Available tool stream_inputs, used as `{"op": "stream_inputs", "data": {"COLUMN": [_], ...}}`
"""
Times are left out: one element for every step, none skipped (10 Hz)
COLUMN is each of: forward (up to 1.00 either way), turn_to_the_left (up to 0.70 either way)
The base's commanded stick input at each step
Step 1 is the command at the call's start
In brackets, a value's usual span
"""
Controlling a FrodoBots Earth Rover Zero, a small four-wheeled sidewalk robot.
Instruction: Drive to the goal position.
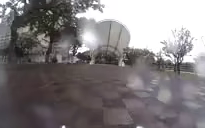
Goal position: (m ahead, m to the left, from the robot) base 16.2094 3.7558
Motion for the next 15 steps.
{"op": "stream_inputs", "data": {"forward": [1.0, 1.0, 1.0, 1.0, 1.0, 1.0, 1.0, 1.0, 1.0, 1.0, 1.0, 1.0, 1.0, 1.0, 1.0], "turn_to_the_left": [0.0, 0.0, 0.0, 0.0, 0.0, 0.0, -0.28, -0.4, -0.18, -0.02, 0.0, 0.0, 0.0, 0.0, 0.0]}}
